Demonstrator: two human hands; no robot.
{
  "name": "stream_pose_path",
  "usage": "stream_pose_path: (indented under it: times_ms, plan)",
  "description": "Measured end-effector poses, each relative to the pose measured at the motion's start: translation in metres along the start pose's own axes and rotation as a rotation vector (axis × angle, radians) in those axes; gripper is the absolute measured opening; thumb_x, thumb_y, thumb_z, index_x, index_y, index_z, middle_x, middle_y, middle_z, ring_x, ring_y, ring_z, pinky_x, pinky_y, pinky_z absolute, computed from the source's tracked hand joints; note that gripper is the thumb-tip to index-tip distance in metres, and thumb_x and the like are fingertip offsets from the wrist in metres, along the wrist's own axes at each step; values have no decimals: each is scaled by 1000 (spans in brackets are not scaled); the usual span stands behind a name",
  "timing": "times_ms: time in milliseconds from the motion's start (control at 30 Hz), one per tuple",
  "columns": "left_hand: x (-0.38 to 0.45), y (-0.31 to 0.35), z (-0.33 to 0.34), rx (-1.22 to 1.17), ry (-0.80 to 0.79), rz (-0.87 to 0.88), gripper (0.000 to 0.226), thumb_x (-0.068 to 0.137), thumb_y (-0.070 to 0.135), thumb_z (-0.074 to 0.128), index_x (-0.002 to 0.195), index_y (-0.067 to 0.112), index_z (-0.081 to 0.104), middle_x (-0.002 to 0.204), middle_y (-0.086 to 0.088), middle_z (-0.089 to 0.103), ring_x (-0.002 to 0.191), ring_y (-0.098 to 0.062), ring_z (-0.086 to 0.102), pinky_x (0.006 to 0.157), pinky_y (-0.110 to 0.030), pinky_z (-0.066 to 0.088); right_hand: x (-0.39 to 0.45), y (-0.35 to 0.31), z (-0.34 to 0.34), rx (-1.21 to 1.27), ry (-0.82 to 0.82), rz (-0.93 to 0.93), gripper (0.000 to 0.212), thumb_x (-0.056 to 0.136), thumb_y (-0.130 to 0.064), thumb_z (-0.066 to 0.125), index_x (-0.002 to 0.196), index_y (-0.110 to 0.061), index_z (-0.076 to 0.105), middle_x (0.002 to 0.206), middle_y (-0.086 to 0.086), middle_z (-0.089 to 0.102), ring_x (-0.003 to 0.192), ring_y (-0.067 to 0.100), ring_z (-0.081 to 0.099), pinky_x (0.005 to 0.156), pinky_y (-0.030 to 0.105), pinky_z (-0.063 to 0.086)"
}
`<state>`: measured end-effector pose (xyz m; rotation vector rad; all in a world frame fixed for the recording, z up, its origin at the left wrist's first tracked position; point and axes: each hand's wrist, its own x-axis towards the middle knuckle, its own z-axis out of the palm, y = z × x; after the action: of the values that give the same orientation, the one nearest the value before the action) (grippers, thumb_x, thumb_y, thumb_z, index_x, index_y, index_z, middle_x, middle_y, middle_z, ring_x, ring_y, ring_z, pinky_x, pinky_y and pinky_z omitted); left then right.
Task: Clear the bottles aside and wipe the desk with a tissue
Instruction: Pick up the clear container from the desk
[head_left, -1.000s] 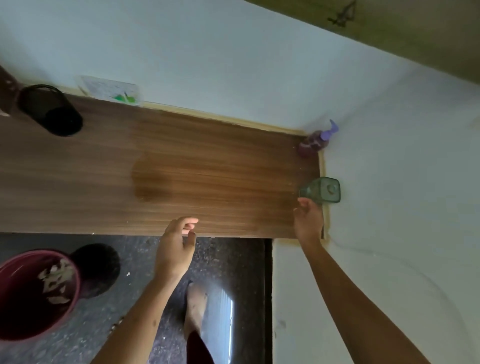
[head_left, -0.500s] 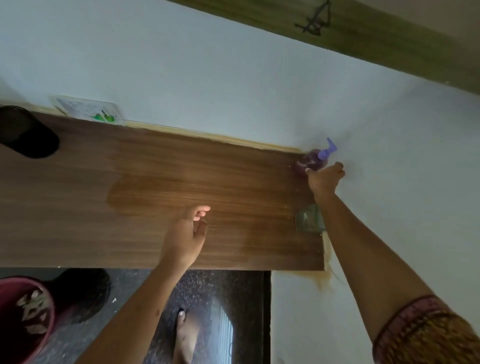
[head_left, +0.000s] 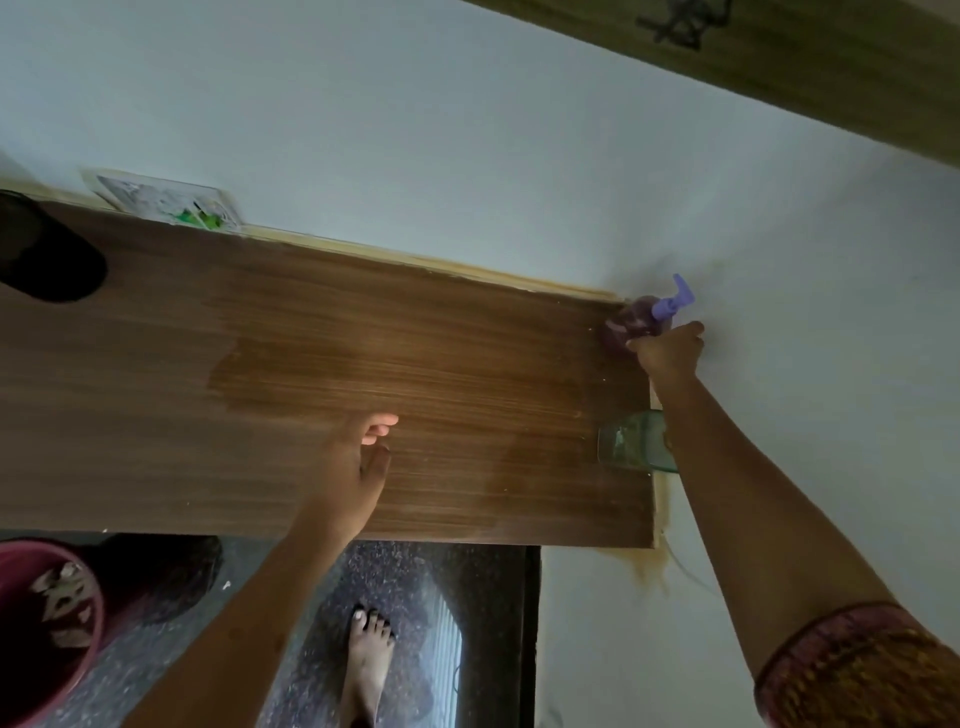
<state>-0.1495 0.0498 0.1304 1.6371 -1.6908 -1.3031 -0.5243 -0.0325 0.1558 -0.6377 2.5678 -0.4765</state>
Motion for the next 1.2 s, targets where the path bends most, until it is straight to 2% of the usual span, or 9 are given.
stream_pose_path:
  times_ms: [133, 267, 433, 600, 733, 900, 1033, 1133, 1200]
  plan:
    - [-4, 6, 9, 0, -19, 6, 32, 91, 2, 55, 118, 18, 60, 109, 2, 61, 103, -10, 57, 78, -15, 40, -32, 17, -28, -398, -243, -138, 89, 77, -42, 75, 144, -8, 28, 144, 19, 37, 131, 36, 40, 106, 44, 39]
    - [-6, 12, 20, 39, -47, 27, 33, 91, 4, 56, 120, 20, 59, 107, 8, 60, 102, -8, 57, 75, -14, 39, -63, 44, -47, -569, -311, -154, 99, 66, -59, 77, 142, -18, 29, 140, 15, 38, 126, 36, 45, 100, 50, 45]
    - [-5, 18, 26, 61, -66, 62, 34, 91, 5, 57, 121, 20, 58, 108, 8, 60, 102, -5, 55, 78, -8, 38, -79, 79, -50, -647, -339, -225, 121, 54, -30, 92, 148, -18, 17, 144, 13, 29, 129, 37, 40, 101, 50, 44]
    - [-12, 13, 19, 57, -61, 61, 33, 91, 5, 57, 121, 18, 59, 109, 7, 61, 101, -4, 54, 77, -4, 37, -86, 99, -46, -492, -150, -374, 81, 60, 1, 82, 130, -7, 42, 125, 15, 47, 103, 38, 58, 75, 40, 50]
    - [-28, 2, 2, 57, -59, 51, 35, 91, 7, 57, 122, 23, 58, 108, 11, 60, 101, -2, 54, 75, -6, 38, -113, 91, -38, -371, -161, -430, 89, 56, -6, 88, 131, -15, 42, 126, 11, 37, 95, 21, 54, 79, 34, 51]
    - [-52, -18, -16, -113, -93, 4, 35, 93, 10, 57, 123, 28, 57, 113, 9, 63, 104, -1, 59, 90, -22, 49, -179, 66, 8, -196, -278, -522, 93, 56, -12, 87, 132, -38, 39, 120, 2, 52, 107, 17, 56, 92, 39, 52]
    - [-82, -37, -43, -314, -2, -81, 28, 97, 21, 53, 118, 39, 54, 117, 9, 62, 101, 6, 58, 80, -4, 42, -266, 32, 63, -112, -409, -570, 83, 66, -9, 83, 135, -33, 43, 116, -7, 54, 103, 11, 56, 91, 31, 51]
    - [-109, -60, -70, -415, 86, -134, 29, 91, 36, 49, 120, 40, 52, 121, 9, 60, 102, 7, 57, 82, -3, 40, -336, 14, 104, -53, -524, -708, 84, 70, -9, 81, 138, -35, 41, 114, -12, 48, 100, 9, 57, 81, 8, 47]
    - [-132, -85, -95, -458, 152, -193, 42, 87, 45, 48, 127, 33, 50, 126, 7, 58, 102, 5, 57, 83, -4, 40, -383, 4, 135, 6, -593, -780, 85, 70, -4, 78, 138, -37, 39, 119, -10, 46, 104, 8, 55, 81, 6, 44]
